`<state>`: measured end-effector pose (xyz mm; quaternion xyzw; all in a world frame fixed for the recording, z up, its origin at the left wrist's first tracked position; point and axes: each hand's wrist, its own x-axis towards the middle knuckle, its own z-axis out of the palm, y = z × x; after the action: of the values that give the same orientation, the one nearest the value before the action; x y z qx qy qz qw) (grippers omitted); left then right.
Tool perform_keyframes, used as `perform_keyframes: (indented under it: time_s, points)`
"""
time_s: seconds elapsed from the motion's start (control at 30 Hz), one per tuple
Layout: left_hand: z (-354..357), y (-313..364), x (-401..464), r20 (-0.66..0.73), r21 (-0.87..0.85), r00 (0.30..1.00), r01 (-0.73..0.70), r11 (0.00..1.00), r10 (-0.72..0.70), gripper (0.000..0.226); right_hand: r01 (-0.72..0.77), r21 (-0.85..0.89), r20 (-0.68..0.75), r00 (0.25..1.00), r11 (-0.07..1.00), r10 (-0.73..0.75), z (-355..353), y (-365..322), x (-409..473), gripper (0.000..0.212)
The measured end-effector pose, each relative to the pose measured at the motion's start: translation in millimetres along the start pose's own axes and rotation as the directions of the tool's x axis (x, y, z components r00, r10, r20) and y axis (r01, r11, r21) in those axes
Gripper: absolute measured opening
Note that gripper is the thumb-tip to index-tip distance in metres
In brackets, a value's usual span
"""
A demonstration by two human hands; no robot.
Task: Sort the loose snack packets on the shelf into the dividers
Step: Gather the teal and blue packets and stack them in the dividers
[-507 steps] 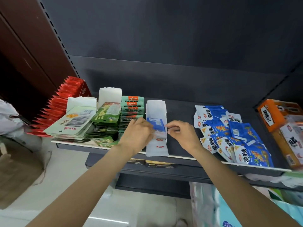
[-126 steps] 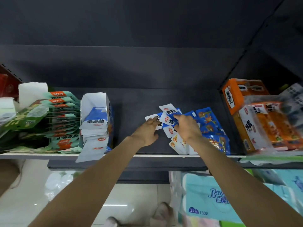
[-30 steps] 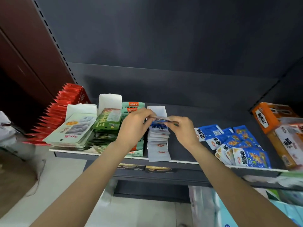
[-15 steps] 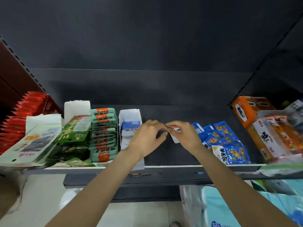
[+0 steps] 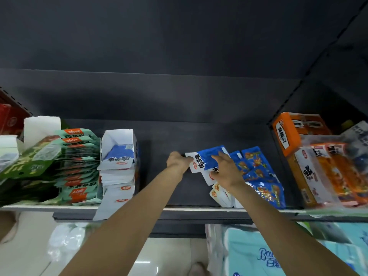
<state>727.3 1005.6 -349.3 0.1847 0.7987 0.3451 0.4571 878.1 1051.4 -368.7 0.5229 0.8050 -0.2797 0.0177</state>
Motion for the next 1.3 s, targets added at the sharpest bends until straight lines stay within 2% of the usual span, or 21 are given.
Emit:
perform_keyframes:
  time_s: [0.1, 0.2, 0.3, 0.37, 0.47, 0.53, 0.57, 0.67, 0.73, 0.83, 1.0, 1.13, 1.23, 1.3]
  points:
    - [-3.5, 5.7, -5.1, 0.013, -0.011, 1.0, -0.017, 1.0, 0.018, 0.032, 0.028, -0.052, -0.047, 0.998, 0.998, -0.03, -7.5, -3.7, -1.1, 0.066]
    - [-14.5, 15.2, -19.5, 0.042, -0.105, 0.994, -0.093, 0.99, 0.098, 0.021, 0.087, -0.131, -0.19, 0.975, 0.988, -0.111, -16.9, -15.0, -5.2, 0.052]
    - [-35.0, 28.0, -43.3, 0.035, -0.213, 0.958, -0.27, 0.939, 0.284, 0.018, 0.153, -0.133, -0.4, 0.896, 0.979, -0.194, -17.0, -38.0, -14.6, 0.024]
    - [-52.9, 33.6, -55.7, -0.053, -0.197, 0.885, -0.464, 0.864, 0.463, 0.015, 0.195, -0.021, -0.495, 0.85, 0.981, -0.18, -16.4, -58.4, -18.9, 0.018]
    - [-90.3, 32.7, -66.9, -0.194, 0.075, 0.684, -0.704, 0.706, 0.703, 0.012, 0.299, 0.222, -0.527, 0.838, 0.928, -0.144, -20.0, -93.5, -20.7, 0.02]
    - [-120.6, 25.8, -71.1, -0.202, 0.223, 0.573, -0.763, 0.607, 0.794, 0.029, 0.372, 0.301, -0.538, 0.826, 0.878, -0.166, -23.0, -121.1, -25.2, 0.021]
    - [-136.3, 21.6, -73.4, -0.184, 0.271, 0.545, -0.772, 0.575, 0.818, 0.03, 0.41, 0.321, -0.543, 0.818, 0.854, -0.188, -23.7, -135.2, -28.5, 0.021]
    - [-181.0, 5.2, -77.0, -0.15, 0.405, 0.496, -0.758, 0.511, 0.855, 0.007, 0.524, 0.331, -0.542, 0.786, 0.784, -0.297, -20.9, -175.7, -40.2, 0.017]
    - [-206.5, -6.4, -79.3, -0.171, 0.425, 0.475, -0.755, 0.499, 0.863, 0.009, 0.574, 0.313, -0.535, 0.765, 0.756, -0.359, -14.6, -197.9, -46.8, 0.018]
    - [-233.3, -21.5, -81.1, -0.169, 0.443, 0.492, -0.736, 0.512, 0.854, 0.012, 0.608, 0.252, -0.541, 0.734, 0.753, -0.411, 0.3, -218.7, -50.2, 0.019]
    - [-246.9, -41.2, -69.0, -0.026, 0.532, 0.582, -0.68, 0.504, 0.813, 0.014, 0.545, 0.208, -0.466, 0.785, 0.812, -0.407, 26.5, -222.5, -52.4, 0.017]
    - [-241.9, -49.9, -65.2, 0.007, 0.571, 0.617, -0.648, 0.503, 0.787, 0.021, 0.494, 0.212, -0.446, 0.817, 0.843, -0.366, 34.2, -220.7, -57.1, 0.025]
    - [-238.3, -50.0, -64.4, 0.101, 0.731, 0.642, -0.566, 0.381, 0.76, 0.029, 0.479, 0.144, -0.43, 0.818, 0.866, -0.381, 33.7, -217.3, -57.4, 0.03]
    - [-236.5, -47.8, -66.9, 0.162, 0.834, 0.687, -0.479, 0.273, 0.708, 0.035, 0.461, 0.128, -0.343, 0.851, 0.878, -0.398, 31.4, -214.4, -56.4, 0.037]
